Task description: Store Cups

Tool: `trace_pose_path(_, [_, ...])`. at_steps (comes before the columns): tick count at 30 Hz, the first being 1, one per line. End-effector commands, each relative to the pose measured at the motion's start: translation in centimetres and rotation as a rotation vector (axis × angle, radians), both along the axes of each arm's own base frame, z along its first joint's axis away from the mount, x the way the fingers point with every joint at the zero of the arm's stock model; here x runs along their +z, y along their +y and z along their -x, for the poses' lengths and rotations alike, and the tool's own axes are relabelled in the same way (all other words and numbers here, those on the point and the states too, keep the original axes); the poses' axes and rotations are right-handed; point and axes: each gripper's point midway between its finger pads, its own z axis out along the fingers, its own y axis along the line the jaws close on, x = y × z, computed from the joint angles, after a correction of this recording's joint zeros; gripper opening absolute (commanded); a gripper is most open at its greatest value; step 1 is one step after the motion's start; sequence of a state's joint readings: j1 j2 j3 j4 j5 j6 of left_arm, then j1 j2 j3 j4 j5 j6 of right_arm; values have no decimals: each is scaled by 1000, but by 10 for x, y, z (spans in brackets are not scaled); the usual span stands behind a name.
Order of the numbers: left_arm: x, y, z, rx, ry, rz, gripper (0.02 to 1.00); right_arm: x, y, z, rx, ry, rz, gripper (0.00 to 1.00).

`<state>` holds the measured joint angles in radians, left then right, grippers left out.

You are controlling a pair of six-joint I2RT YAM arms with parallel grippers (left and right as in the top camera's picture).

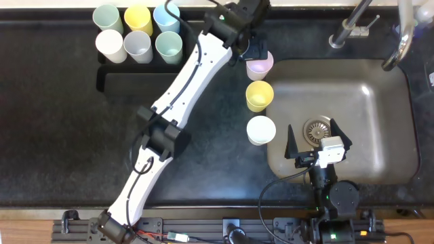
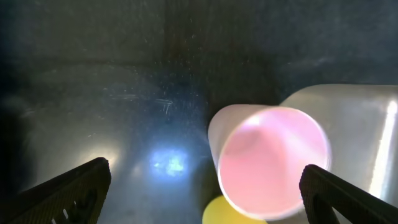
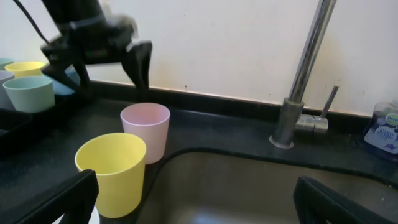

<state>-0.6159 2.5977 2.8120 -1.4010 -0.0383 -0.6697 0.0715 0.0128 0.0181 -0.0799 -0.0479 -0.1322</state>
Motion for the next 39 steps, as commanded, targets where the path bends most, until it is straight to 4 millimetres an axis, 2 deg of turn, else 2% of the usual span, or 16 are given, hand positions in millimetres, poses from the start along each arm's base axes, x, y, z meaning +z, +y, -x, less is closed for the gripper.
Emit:
trace_pose_path(1, [-17, -6, -4, 11, 7, -8, 1000, -3, -1, 0, -2, -1, 3, 998])
trace_pose_path(7, [-39, -8, -5, 8, 35, -19, 1000, -3, -1, 0, -2, -1, 3, 998])
trace_pose_path(10, [-43, -10, -7, 8, 30, -18, 993, -3, -1, 0, -2, -1, 3, 998])
trace_pose_path(14, [-41, -13, -12, 5, 9, -6, 877, -3, -1, 0, -2, -1, 3, 998])
trace_pose_path(20, [-39, -18, -13, 0, -3, 6, 803, -3, -1, 0, -2, -1, 3, 998])
trace_pose_path(31, [-39, -19, -14, -2, -8, 9, 419, -3, -1, 0, -2, -1, 3, 998])
trace_pose_path(37, [-39, -19, -13, -6, -5, 6, 97, -3, -1, 0, -2, -1, 3, 996])
trace_pose_path(39, [-39, -20, -12, -20, -5, 5, 36, -3, -1, 0, -2, -1, 3, 996])
